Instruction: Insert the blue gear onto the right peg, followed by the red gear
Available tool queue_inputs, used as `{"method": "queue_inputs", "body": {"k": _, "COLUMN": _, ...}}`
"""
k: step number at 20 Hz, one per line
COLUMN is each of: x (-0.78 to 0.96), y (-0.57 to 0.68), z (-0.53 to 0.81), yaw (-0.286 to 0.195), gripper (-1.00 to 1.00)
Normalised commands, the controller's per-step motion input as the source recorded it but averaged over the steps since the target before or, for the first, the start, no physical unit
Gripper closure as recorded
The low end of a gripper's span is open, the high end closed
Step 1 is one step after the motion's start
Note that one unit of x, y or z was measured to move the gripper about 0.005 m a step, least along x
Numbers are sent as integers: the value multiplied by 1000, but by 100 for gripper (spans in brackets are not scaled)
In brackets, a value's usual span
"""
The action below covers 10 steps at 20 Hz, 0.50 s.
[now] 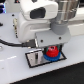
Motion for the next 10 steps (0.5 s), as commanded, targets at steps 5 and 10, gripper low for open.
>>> {"method": "queue_inputs", "body": {"k": 5, "x": 28, "y": 10, "z": 377, "yaw": 0, "gripper": -100}}
{"method": "queue_inputs", "body": {"k": 10, "x": 6, "y": 0, "z": 16, "yaw": 0, "gripper": -100}}
